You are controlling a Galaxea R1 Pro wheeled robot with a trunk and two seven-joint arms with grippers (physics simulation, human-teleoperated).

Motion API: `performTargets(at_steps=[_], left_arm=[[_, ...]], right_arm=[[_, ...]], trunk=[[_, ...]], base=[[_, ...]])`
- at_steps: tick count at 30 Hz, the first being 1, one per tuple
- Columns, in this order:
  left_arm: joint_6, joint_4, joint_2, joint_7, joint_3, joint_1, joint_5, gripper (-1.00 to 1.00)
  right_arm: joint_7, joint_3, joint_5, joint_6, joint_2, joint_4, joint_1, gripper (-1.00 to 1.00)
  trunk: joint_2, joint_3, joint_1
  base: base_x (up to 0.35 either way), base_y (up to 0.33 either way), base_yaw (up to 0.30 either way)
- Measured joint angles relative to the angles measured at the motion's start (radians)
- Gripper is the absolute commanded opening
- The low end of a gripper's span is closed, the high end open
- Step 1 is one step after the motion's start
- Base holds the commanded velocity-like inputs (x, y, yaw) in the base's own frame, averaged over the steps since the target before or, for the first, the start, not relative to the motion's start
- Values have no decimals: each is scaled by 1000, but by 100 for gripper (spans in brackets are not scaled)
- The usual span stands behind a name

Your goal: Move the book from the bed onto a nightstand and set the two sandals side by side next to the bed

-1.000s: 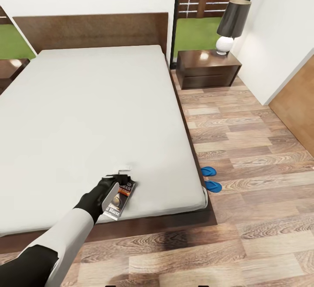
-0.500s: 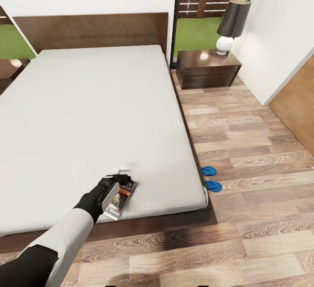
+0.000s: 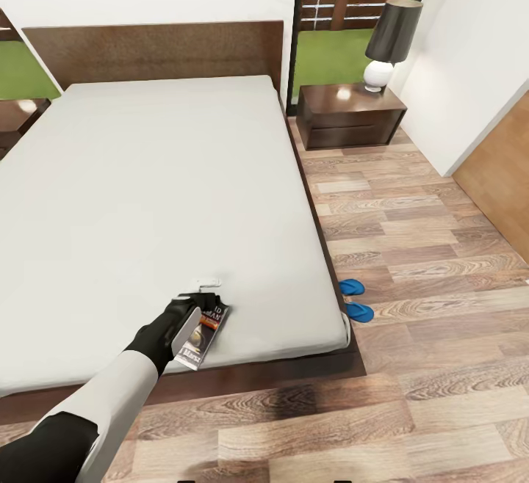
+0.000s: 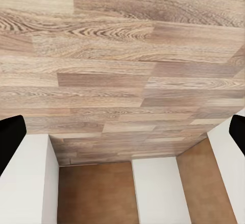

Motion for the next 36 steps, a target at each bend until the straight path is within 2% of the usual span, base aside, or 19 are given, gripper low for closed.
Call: performTargets(at_steps=[36], left_arm=[[-6, 1, -2, 0, 0, 0, -1, 100]], right_arm=[[0, 0, 0, 0, 0, 0, 0, 100]], trunk=[[0, 0, 0]], base=[[-33, 8, 0]])
